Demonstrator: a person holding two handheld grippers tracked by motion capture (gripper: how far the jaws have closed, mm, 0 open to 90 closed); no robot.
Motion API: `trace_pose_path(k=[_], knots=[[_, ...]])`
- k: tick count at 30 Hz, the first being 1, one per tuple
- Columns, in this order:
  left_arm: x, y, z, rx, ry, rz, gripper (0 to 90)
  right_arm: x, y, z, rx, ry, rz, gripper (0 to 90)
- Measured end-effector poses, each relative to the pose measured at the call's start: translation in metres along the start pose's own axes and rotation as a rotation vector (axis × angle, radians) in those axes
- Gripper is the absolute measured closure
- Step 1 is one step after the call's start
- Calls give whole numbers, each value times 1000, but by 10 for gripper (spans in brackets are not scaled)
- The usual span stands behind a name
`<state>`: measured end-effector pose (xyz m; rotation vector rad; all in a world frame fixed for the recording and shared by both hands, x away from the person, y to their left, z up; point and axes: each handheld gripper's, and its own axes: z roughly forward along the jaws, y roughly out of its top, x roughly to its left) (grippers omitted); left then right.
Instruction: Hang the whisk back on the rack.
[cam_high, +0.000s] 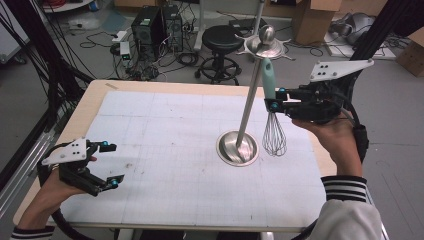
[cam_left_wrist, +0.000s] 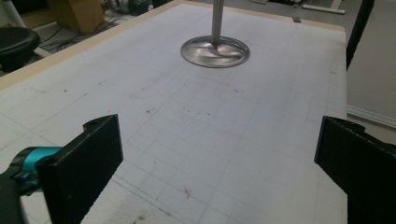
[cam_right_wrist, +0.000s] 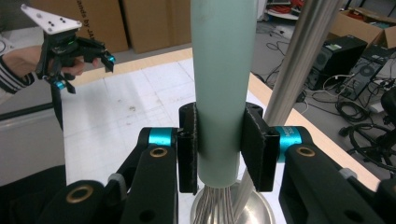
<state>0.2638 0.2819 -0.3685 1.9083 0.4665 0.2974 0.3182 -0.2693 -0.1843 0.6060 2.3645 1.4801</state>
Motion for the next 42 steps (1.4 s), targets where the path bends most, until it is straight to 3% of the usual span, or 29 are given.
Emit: trace_pose_path(k=[12, 17, 22, 29, 34, 35, 37, 42], knots=[[1, 0, 0, 2, -2, -2, 17, -9, -10, 4, -22, -12, 34, 693], [1, -1, 0, 6, 4, -6, 17, -9, -9, 10, -16, -36, 22, 679], [2, -1, 0, 2, 8, -7, 17, -8, -9, 13, -15, -63, 23, 442], [3, -2, -1, 3, 17, -14, 17, -2, -13, 11, 36, -99, 23, 141], [3, -3, -2, 5, 24, -17, 17, 4, -17, 7, 49, -95, 34, 84], [3, -3, -3, 4, 26, -18, 17, 5, -20, 5, 21, -92, 31, 6], [3, -3, -3, 4, 24, -14, 17, 5, -27, 3, -14, -81, 57, 5], [3, -3, -3, 5, 24, -16, 17, 8, -48, 2, -39, -81, 65, 5]])
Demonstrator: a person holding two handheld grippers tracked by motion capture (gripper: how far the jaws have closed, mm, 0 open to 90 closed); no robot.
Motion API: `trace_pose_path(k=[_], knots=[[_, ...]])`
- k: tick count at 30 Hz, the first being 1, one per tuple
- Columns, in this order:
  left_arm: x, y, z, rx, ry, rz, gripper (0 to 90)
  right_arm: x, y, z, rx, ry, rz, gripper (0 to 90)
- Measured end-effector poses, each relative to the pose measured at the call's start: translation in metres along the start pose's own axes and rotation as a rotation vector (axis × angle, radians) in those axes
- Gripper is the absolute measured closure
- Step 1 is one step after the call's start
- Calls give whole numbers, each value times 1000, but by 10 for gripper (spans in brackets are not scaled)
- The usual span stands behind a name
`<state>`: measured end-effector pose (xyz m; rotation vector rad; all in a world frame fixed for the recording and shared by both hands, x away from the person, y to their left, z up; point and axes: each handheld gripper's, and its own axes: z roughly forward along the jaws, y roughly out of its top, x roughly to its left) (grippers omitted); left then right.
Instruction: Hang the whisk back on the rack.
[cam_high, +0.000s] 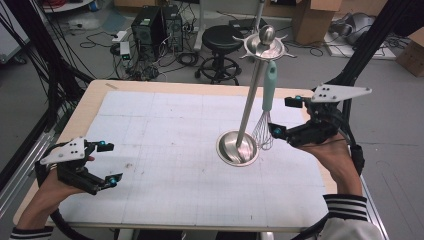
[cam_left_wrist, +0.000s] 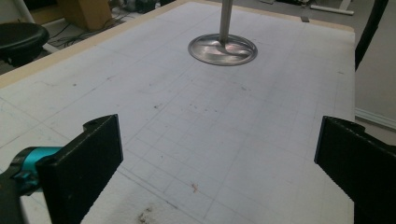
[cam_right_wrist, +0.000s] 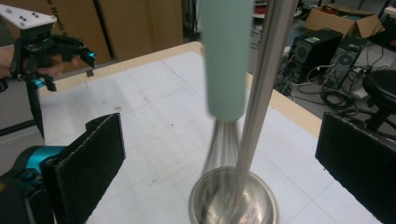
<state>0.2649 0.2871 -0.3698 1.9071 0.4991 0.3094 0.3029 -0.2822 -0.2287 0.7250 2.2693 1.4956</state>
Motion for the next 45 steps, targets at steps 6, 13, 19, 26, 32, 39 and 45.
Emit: trace_pose_path(k=[6, 13, 19, 26, 32, 39, 45], knots=[[-1, -3, -1, 0, 1, -7, 17, 6, -31, 2, -18, 5, 19, 5], [-1, -4, 0, 4, 4, -6, 17, 13, -60, 3, -27, -9, 17, 4], [-4, -3, -1, 2, 2, 1, 17, 23, -85, 4, -31, -9, 18, 5], [-6, -3, -3, -4, 4, 2, 17, 30, -107, 3, -57, -30, 27, 5], [-9, -3, -5, -11, 5, 5, 17, 36, -126, 4, -84, -49, 32, 5], [-9, -6, -6, -11, 14, 0, 17, 39, -143, 10, -82, -40, 48, 5], [-9, -6, -5, -8, 11, 3, 17, 37, -154, 14, -37, -34, 61, 5]])
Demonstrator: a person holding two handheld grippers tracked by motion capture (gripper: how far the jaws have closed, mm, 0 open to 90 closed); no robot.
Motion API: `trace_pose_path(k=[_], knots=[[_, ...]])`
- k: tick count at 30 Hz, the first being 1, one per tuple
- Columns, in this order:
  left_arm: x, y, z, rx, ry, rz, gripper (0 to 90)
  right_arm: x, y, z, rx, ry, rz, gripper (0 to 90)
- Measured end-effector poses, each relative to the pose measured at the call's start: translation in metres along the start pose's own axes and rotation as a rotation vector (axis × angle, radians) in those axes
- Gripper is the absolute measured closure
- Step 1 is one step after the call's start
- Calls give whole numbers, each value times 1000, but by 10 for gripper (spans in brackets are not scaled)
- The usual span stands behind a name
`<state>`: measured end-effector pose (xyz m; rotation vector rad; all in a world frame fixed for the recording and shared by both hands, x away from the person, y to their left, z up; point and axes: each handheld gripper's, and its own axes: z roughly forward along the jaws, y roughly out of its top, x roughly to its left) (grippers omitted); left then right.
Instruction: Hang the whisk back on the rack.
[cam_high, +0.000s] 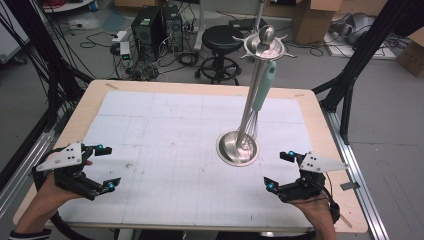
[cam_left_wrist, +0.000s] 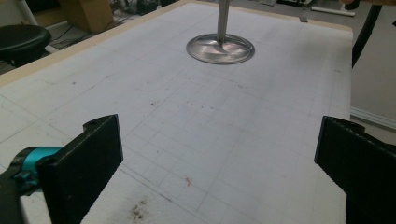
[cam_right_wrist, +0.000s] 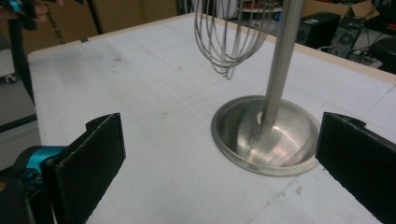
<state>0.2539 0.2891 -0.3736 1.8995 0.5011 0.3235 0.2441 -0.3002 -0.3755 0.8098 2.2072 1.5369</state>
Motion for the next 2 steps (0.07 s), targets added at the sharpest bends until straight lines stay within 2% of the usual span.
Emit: trace_pose_path(k=[2], knots=[[0, 0, 0, -2, -3, 1, 17, -2, -1, -1, 4, -8, 3, 5]])
